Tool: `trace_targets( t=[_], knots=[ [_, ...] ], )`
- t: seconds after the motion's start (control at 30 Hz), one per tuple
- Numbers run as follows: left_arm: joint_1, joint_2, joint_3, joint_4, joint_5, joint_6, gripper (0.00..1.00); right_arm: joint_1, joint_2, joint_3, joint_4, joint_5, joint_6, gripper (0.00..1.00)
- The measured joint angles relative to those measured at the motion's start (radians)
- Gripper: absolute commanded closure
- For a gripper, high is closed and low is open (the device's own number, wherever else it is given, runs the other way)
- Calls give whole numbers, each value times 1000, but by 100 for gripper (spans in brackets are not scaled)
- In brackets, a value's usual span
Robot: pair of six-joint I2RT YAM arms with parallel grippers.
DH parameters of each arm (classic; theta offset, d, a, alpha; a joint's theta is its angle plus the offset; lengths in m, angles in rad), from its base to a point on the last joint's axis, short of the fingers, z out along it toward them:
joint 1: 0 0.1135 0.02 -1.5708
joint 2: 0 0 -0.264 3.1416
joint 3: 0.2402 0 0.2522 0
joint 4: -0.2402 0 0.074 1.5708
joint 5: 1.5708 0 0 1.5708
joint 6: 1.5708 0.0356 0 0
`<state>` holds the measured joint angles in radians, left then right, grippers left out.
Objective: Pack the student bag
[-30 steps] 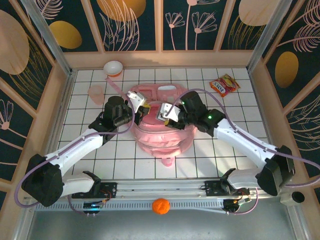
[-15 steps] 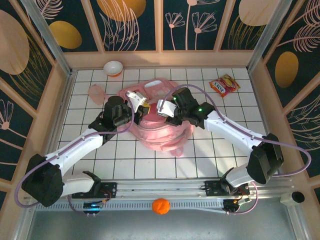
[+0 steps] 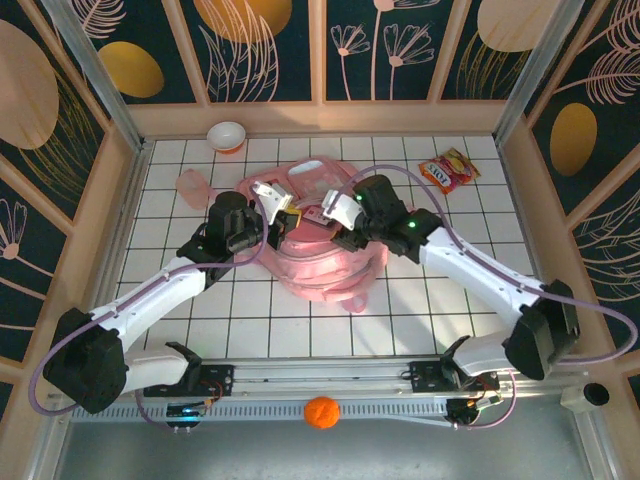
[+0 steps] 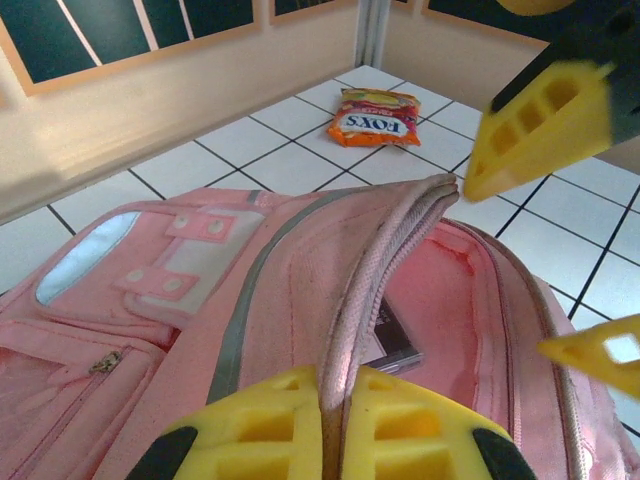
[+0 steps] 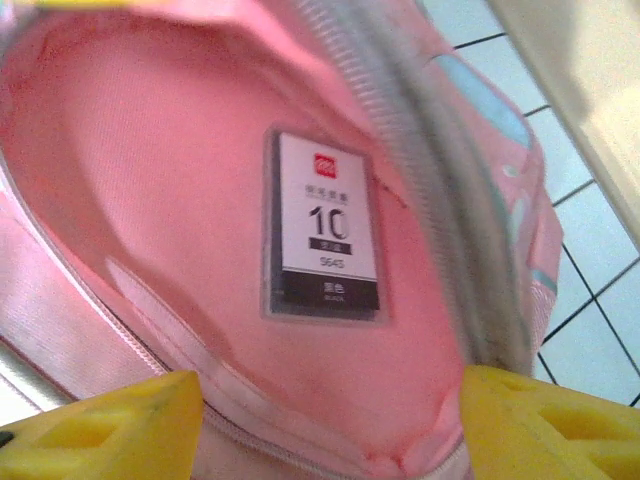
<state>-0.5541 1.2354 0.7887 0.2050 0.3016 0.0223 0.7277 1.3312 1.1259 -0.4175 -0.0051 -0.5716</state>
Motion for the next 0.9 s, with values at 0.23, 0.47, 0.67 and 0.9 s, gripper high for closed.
trace_targets(
  t=[0.23,0.47,0.67,0.9],
  knots=[
    [3,0,-2,-31,64,157,100,-93,-257,-146,112,-75,459,36],
    [3,2,-13,-108,119,415,100,-72,-317,-296,158,-84,1186,38],
    [3,-11,-83,-68,121,508,100,15,-340,-473,313,-161,1628,40],
    [3,-19,-99,-56,114,562,98,17,-293,-498,545,-201,1841,40]
  ],
)
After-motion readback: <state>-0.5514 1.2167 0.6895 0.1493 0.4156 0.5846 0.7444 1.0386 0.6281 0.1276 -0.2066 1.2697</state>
